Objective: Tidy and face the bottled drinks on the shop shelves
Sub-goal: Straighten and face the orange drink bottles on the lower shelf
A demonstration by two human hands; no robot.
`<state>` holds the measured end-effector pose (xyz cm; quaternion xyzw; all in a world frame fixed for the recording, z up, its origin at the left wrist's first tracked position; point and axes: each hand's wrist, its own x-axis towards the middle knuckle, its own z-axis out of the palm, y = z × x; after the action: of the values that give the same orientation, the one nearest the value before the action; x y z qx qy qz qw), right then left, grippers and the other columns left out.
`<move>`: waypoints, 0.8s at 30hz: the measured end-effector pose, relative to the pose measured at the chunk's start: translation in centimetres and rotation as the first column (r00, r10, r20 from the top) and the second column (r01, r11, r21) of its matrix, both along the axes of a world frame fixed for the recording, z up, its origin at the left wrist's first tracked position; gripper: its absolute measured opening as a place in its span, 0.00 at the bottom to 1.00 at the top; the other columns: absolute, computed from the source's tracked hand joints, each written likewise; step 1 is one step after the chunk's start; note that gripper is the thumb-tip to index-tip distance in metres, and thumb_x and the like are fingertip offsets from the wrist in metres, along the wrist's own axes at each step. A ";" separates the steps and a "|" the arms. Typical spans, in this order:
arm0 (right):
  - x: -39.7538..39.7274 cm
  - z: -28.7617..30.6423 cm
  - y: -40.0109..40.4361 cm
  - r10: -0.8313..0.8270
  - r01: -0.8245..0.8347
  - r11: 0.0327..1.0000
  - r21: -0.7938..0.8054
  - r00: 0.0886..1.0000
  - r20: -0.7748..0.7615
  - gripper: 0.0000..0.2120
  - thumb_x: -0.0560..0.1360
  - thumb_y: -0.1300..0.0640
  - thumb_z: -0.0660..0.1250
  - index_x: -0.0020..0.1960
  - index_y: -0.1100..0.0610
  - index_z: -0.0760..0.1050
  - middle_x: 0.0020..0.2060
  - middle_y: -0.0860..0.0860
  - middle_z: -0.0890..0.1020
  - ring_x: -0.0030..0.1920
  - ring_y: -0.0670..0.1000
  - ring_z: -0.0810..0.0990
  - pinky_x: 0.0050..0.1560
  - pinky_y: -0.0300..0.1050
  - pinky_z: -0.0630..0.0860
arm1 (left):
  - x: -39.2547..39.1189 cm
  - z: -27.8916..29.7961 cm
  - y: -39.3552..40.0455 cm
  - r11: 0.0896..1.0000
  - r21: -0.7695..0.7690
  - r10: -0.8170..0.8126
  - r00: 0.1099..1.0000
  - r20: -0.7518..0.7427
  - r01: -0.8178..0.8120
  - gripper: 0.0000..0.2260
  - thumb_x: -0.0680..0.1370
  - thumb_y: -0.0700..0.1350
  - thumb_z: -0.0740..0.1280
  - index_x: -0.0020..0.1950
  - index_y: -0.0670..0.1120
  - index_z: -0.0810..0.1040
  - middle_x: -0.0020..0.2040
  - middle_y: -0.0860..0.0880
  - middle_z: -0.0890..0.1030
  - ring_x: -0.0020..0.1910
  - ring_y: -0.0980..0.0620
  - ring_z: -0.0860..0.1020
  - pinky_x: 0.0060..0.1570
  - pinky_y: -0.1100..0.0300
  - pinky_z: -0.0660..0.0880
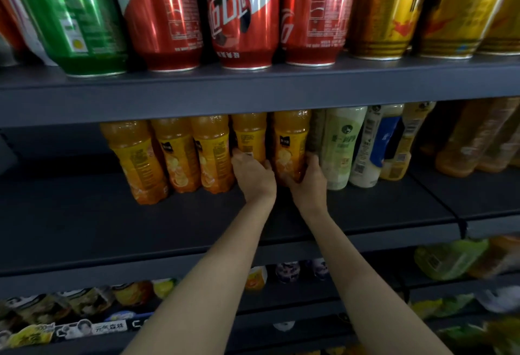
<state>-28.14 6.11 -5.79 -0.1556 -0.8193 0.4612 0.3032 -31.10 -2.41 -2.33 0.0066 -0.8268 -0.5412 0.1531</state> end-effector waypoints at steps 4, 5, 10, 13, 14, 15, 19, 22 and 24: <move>-0.2 -0.2 0.1 0.003 -0.003 1.000 0.014 1.000 -0.004 0.30 0.70 0.57 0.74 0.67 0.61 0.64 0.60 0.58 0.76 0.61 0.57 0.75 0.59 0.57 0.74 | 0.3 -0.7 0.1 0.999 -0.053 -0.014 1.000 -0.017 0.013 0.30 0.76 0.42 0.68 0.73 0.40 0.57 0.68 0.42 0.64 0.68 0.43 0.66 0.66 0.53 0.66; -0.2 -0.1 0.1 0.003 -0.003 1.000 0.017 1.000 -0.007 0.31 0.70 0.57 0.74 0.67 0.61 0.64 0.61 0.58 0.76 0.61 0.57 0.75 0.59 0.57 0.74 | 0.5 -0.8 -0.2 0.997 -0.073 -0.021 0.999 -0.029 0.019 0.29 0.76 0.42 0.68 0.72 0.40 0.58 0.68 0.42 0.65 0.67 0.44 0.66 0.65 0.53 0.66; 0.2 0.3 -0.1 -0.003 0.002 0.998 0.059 1.000 0.011 0.33 0.70 0.57 0.74 0.69 0.62 0.62 0.64 0.60 0.74 0.64 0.59 0.72 0.62 0.55 0.71 | 2.4 -1.2 -2.9 0.984 -0.142 -0.116 0.991 -0.070 0.106 0.28 0.75 0.45 0.69 0.71 0.40 0.61 0.66 0.42 0.67 0.65 0.44 0.68 0.64 0.49 0.68; 0.7 0.8 -0.3 -0.014 0.011 0.998 0.064 0.999 0.052 0.32 0.72 0.57 0.72 0.70 0.63 0.62 0.64 0.60 0.73 0.65 0.59 0.71 0.62 0.51 0.70 | 4.6 -1.5 -5.2 0.970 -0.185 -0.178 0.980 -0.094 0.158 0.28 0.75 0.47 0.68 0.70 0.41 0.61 0.65 0.43 0.69 0.65 0.45 0.68 0.64 0.50 0.68; 1.2 1.1 -0.7 -0.041 0.038 0.998 0.057 0.998 0.046 0.31 0.72 0.56 0.72 0.69 0.64 0.62 0.64 0.60 0.72 0.65 0.59 0.71 0.61 0.50 0.70 | 5.5 -1.5 -6.0 0.965 -0.207 -0.187 0.977 -0.103 0.163 0.27 0.75 0.48 0.68 0.69 0.41 0.62 0.65 0.43 0.69 0.65 0.46 0.68 0.64 0.52 0.67; 2.0 1.3 -1.2 -0.082 0.081 0.996 0.032 0.997 0.013 0.30 0.74 0.55 0.71 0.69 0.65 0.63 0.64 0.61 0.72 0.65 0.59 0.71 0.61 0.48 0.69 | 6.2 -1.4 -6.8 0.957 -0.240 -0.194 0.974 -0.121 0.161 0.27 0.75 0.49 0.68 0.68 0.41 0.62 0.64 0.43 0.69 0.65 0.46 0.68 0.63 0.54 0.67; 7.3 2.8 -5.3 0.062 -0.113 0.976 -0.185 0.963 -0.262 0.26 0.76 0.52 0.67 0.68 0.61 0.64 0.61 0.53 0.75 0.62 0.49 0.74 0.60 0.34 0.71 | 8.6 -1.4 -9.3 0.929 -0.340 -0.221 0.955 -0.195 0.146 0.32 0.75 0.50 0.68 0.72 0.39 0.58 0.65 0.42 0.67 0.65 0.45 0.65 0.64 0.56 0.64; 8.2 4.5 -8.3 0.363 -0.382 0.916 -0.126 0.920 -0.148 0.34 0.71 0.52 0.72 0.71 0.58 0.60 0.61 0.50 0.74 0.60 0.45 0.74 0.58 0.31 0.70 | 9.6 -1.2 -10.5 0.920 -0.345 -0.253 0.955 -0.158 0.186 0.31 0.75 0.48 0.68 0.72 0.41 0.58 0.66 0.43 0.67 0.66 0.46 0.65 0.63 0.56 0.67; 7.7 5.4 -9.4 0.371 -0.370 0.929 0.018 0.926 -0.067 0.34 0.68 0.52 0.76 0.68 0.61 0.65 0.58 0.51 0.76 0.56 0.45 0.75 0.51 0.25 0.69 | 10.0 -0.7 -11.3 0.908 -0.313 -0.317 0.945 -0.082 0.278 0.30 0.75 0.47 0.69 0.72 0.43 0.59 0.67 0.45 0.67 0.66 0.48 0.67 0.62 0.55 0.68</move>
<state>-20.40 -3.28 -0.39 0.0187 -0.8241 0.5132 0.2393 -21.10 -13.75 -2.99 -0.1783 -0.8781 -0.4271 0.1217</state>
